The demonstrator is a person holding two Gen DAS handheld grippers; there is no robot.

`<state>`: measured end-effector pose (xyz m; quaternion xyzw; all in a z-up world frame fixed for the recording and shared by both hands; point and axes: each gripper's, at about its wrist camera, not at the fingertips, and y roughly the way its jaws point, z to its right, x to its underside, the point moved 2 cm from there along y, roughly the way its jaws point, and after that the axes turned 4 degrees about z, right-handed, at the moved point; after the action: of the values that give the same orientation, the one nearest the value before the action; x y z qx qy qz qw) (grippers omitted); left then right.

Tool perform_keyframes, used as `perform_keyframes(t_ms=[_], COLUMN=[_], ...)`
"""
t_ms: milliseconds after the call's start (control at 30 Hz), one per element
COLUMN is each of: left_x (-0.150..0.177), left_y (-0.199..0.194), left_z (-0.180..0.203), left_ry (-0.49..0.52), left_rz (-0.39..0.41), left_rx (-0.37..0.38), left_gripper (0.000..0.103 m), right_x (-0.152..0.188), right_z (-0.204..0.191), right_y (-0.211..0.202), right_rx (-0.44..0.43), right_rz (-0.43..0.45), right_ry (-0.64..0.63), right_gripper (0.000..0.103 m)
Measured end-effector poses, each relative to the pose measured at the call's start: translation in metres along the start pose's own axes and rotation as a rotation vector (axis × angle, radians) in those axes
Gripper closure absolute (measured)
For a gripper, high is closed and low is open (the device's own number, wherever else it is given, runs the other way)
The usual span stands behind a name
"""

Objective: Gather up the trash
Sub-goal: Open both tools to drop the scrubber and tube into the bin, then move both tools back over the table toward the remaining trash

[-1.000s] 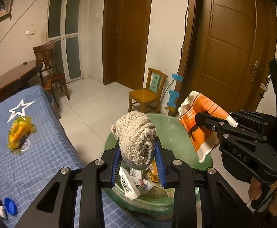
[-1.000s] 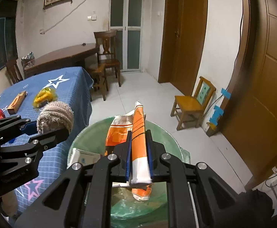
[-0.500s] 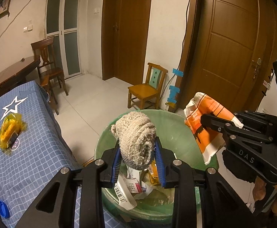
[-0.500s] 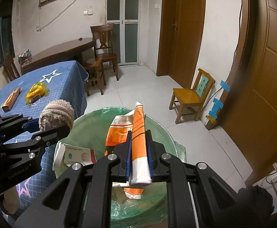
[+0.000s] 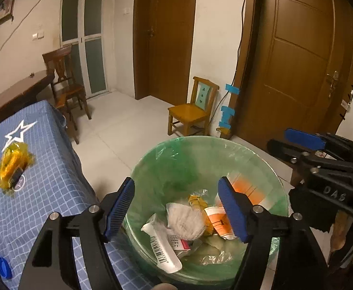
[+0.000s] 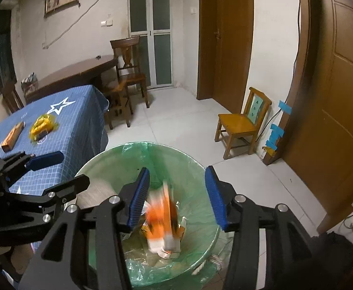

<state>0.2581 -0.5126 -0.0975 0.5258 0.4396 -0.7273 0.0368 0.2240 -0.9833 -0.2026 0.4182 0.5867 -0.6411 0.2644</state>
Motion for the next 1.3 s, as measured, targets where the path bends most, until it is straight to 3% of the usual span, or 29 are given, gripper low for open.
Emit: perform_keyframes(t_ms=[467,700,1000,1067,1300], left_x=[0.009,0.029,0.067,0.077,0.106], left_y=[-0.021,-0.053,-0.119,-0.135,-0.195], left_z=[0.0,-0.015,-0.076,-0.092,-0.16], left_ry=[0.01,0.003,-0.062,-0.077,-0.145], left_rz=[0.004,0.006,0.014,0.017,0.032], left_rx=[0.003,-0.018,-0.094,-0.114,-0.207], left_gripper=[0.031,0.031,0.031,0.031,0.031], right_x=[0.003,0.015,0.024,0.024,0.03], right_z=[-0.006,-0.037,-0.098,-0.111,-0.148], right_y=[-0.023,-0.048,-0.067,-0.068,-0.071], right_rx=[-0.031,-0.118,-0.252,-0.282,-0.341], right_rz=[0.039,0.087,0.116,0.119,0.119], right_ry=[0.003,-0.004,-0.061,-0.065,-0.064], right_gripper=[0.057,0.046,0.03,0.023,0.015])
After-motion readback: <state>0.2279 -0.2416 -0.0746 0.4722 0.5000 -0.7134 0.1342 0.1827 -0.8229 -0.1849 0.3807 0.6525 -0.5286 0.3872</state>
